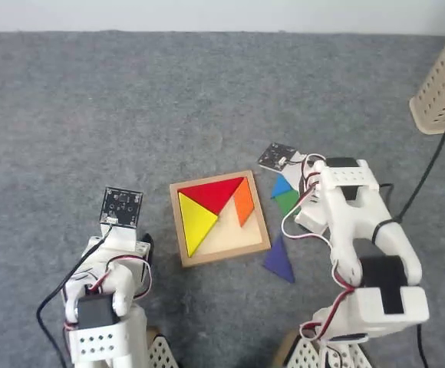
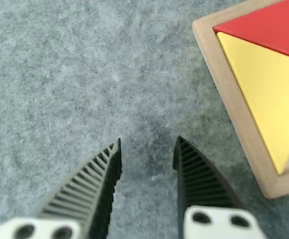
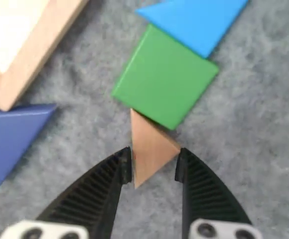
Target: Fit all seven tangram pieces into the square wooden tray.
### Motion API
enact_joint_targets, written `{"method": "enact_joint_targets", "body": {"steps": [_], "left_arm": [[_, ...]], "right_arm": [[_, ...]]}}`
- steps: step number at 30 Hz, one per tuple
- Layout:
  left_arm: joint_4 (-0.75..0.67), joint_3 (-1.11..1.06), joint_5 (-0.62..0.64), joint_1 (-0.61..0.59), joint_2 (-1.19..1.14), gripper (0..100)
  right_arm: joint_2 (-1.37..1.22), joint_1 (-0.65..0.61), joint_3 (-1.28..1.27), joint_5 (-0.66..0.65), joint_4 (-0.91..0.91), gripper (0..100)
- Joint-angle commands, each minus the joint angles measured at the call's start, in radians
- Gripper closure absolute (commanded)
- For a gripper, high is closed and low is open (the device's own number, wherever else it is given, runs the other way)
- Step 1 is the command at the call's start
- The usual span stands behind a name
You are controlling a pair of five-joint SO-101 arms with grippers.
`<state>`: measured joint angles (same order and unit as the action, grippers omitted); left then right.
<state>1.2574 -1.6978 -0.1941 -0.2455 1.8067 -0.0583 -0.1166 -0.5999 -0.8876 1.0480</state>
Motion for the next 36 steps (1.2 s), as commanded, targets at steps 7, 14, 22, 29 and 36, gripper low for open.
{"method": "enact_joint_targets", "body": {"steps": [7,14,22,29,36], "left_arm": [[0.006,0.012,-0.002,0.002,0.018,83],[0.006,0.012,-0.002,0.002,0.018,83],[0.006,0.012,-0.002,0.002,0.018,83],[0.006,0.012,-0.002,0.002,0.018,83],[0.006,0.012,-0.002,0.002,0.018,83]], "right_arm": [[-0.019,0.016,0.011,0.011,-0.039,84.6],[-0.016,0.012,0.012,0.025,-0.041,94.2],[0.122,0.010,0.008,0.028,0.010,93.8],[0.298,0.010,0.008,0.021,0.136,93.9],[0.300,-0.033,0.011,0.003,0.148,89.8]]}}
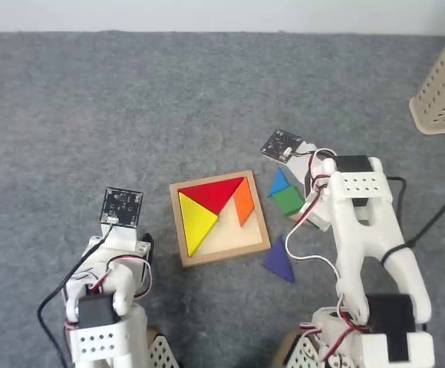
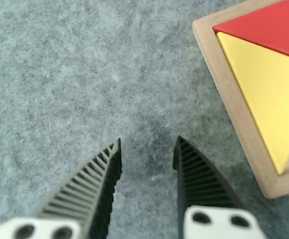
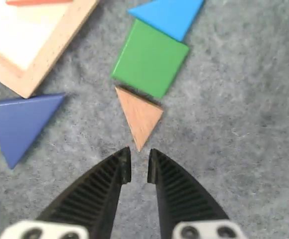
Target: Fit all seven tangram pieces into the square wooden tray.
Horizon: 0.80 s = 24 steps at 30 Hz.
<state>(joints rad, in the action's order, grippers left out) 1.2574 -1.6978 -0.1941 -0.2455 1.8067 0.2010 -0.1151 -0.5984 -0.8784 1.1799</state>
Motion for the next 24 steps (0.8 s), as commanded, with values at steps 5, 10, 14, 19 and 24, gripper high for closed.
{"method": "enact_joint_targets", "body": {"steps": [5,10,14,19,24], "left_arm": [[0.006,0.012,-0.002,0.002,0.018,83],[0.006,0.012,-0.002,0.002,0.018,83],[0.006,0.012,-0.002,0.002,0.018,83],[0.006,0.012,-0.002,0.002,0.018,83],[0.006,0.012,-0.002,0.002,0.018,83]], "right_arm": [[-0.039,-0.101,0.009,-0.089,-0.015,80.6],[-0.128,-0.087,0.009,-0.121,-0.077,80.7],[-0.174,-0.067,0.011,-0.121,-0.111,80.7],[-0.205,-0.064,0.011,-0.121,-0.143,80.7],[-0.216,-0.062,0.006,-0.121,-0.170,80.9]]}}
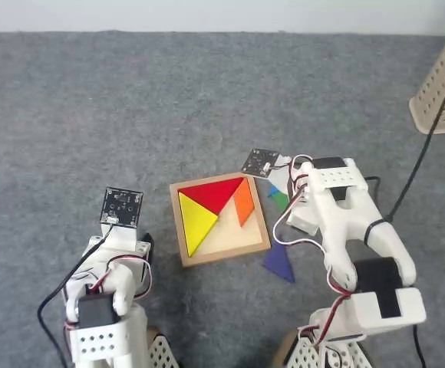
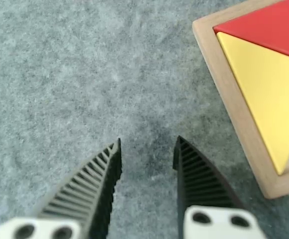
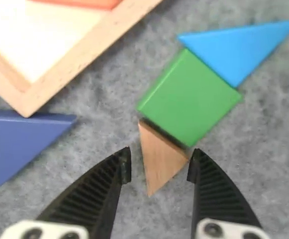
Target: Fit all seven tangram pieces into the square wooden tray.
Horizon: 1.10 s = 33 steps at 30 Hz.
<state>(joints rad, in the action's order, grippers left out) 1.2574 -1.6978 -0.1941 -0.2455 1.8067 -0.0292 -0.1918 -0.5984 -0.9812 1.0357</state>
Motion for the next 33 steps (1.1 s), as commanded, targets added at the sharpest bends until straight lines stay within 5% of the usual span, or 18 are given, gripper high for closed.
{"method": "enact_joint_targets", "body": {"steps": [1,11,25,33], "left_arm": [[0.006,0.012,-0.002,0.002,0.018,83],[0.006,0.012,-0.002,0.002,0.018,83],[0.006,0.012,-0.002,0.002,0.018,83],[0.006,0.012,-0.002,0.002,0.018,83]], "right_arm": [[0.015,0.016,0.005,-0.017,-0.025,80.9],[0.015,0.016,0.002,-0.012,-0.018,93.5],[0.219,0.007,0.023,0.046,0.130,98.2],[0.361,-0.105,0.043,0.044,0.153,98.0]]}}
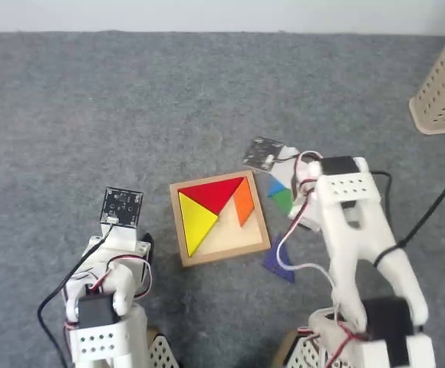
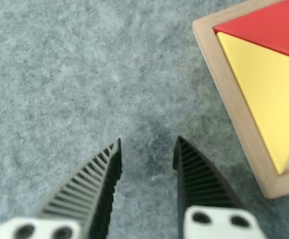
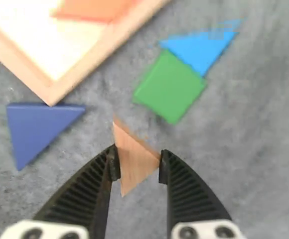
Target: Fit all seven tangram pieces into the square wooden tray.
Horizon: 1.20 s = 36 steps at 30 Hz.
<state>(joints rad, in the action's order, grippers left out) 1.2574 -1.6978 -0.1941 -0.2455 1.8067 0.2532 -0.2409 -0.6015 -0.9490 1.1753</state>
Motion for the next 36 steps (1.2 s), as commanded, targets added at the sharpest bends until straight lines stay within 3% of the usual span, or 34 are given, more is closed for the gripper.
{"method": "enact_joint_targets", "body": {"steps": [1,8,17,22,29,36], "left_arm": [[0.006,0.012,-0.002,0.002,0.018,83],[0.006,0.012,-0.002,0.002,0.018,83],[0.006,0.012,-0.002,0.002,0.018,83],[0.006,0.012,-0.002,0.002,0.018,83],[0.006,0.012,-0.002,0.002,0.018,83],[0.006,0.012,-0.002,0.002,0.018,83]], "right_arm": [[0.081,-0.082,0.055,0.012,0.015,98.0],[-0.002,-0.236,0.169,0.012,0.016,98.0],[-0.335,-0.305,0.519,-0.015,0.085,98.1],[-0.483,-0.358,0.628,-0.150,0.082,98.2],[-0.584,-0.380,0.667,-0.508,0.035,98.2],[-0.599,-0.424,0.689,-0.735,0.059,99.0]]}}
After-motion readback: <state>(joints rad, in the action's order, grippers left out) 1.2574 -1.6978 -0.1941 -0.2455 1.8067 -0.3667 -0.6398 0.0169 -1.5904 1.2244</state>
